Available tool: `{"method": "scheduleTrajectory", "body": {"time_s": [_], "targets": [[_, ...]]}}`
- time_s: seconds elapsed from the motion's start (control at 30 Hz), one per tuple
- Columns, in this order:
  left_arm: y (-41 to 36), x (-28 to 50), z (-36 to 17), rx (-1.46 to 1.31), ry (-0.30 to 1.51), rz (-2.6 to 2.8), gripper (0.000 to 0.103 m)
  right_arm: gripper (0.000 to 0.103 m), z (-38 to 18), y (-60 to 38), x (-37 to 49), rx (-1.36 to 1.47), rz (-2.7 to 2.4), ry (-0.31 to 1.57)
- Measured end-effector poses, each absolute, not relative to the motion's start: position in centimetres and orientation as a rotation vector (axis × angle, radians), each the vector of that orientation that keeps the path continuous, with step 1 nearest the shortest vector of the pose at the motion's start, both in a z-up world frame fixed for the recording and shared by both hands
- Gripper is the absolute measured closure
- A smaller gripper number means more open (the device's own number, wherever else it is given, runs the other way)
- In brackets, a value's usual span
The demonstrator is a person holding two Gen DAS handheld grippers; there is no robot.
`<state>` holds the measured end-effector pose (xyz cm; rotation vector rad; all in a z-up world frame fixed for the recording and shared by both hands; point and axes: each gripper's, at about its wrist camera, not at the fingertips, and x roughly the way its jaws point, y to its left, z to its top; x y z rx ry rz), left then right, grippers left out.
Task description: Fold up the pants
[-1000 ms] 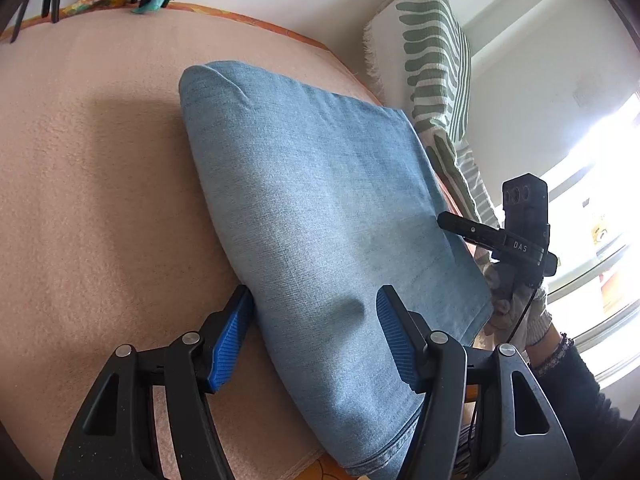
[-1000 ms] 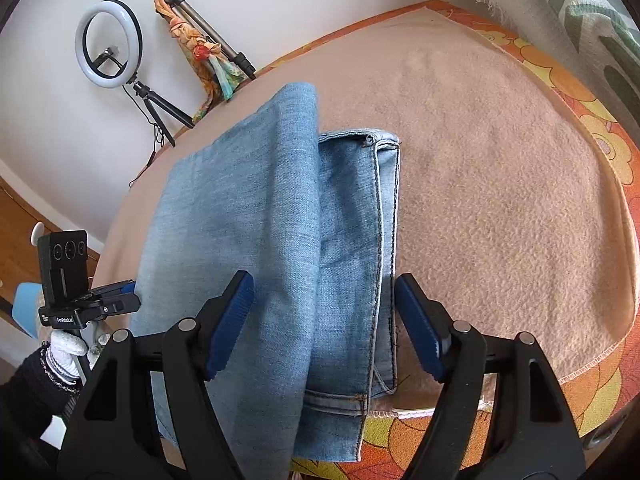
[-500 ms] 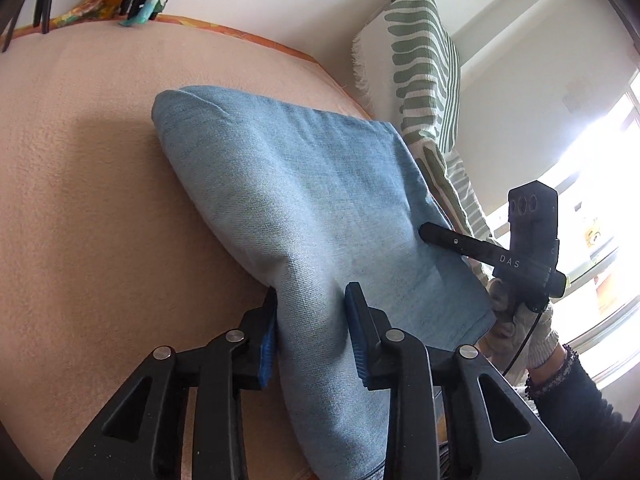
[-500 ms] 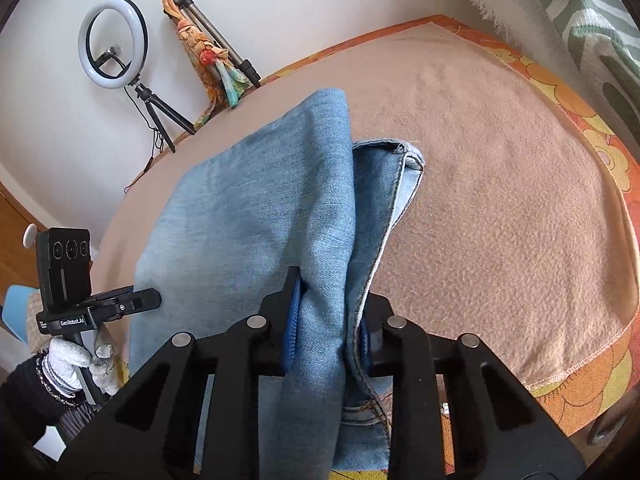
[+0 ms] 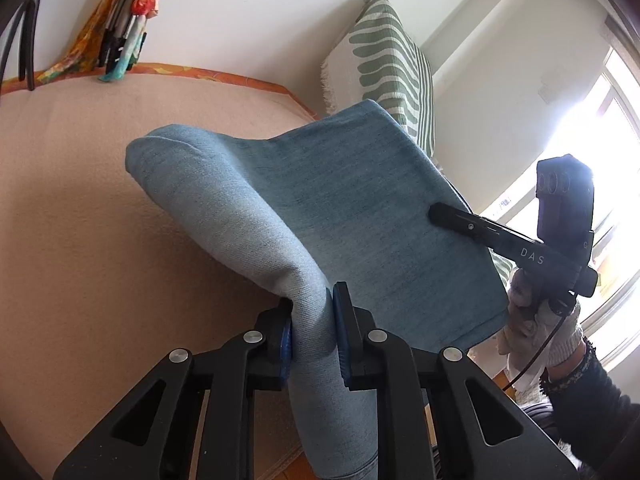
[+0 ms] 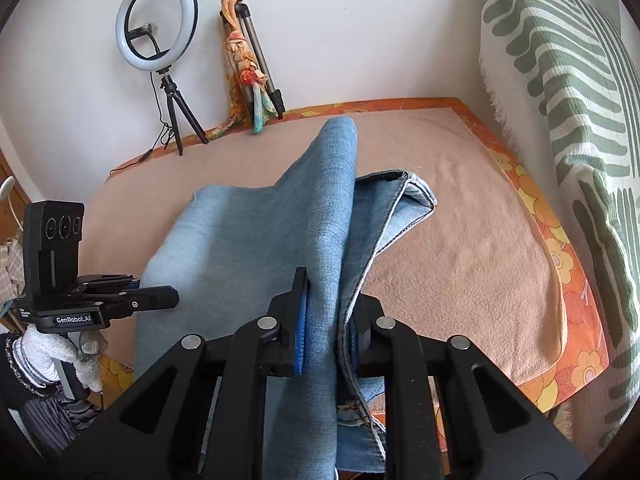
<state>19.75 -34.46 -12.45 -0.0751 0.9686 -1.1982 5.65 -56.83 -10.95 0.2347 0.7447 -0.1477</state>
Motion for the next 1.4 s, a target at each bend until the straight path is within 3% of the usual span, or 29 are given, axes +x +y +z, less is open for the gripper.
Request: {"method": "scheduleTrajectory", "body": {"time_s": [0.4,0.73,1.07,1.4], "targets": [[-37.9,23.7,-6.9,-0.063,0.861,-1.221,0.088,0.087,-4.8,-57.6,9.3,0.164,-0.185,0.670],[-43.5,32.0,-4.6,-0.006,0.787,-1.176,0.088,0.087,-1.7,-63.0,19.2,0.127,-0.201,0.631],[-49.3,40.3,-6.9,0.030,0.782,-1.130,0.088,0.087,-4.4,-69.4,30.2,0.141,-0.215,0.636],[-52.4,44.7,-13.1,0.159,0.831,-0.991,0.086,0.087,-10.8,-73.1,37.8,0.162,-0.236,0.719]]}}
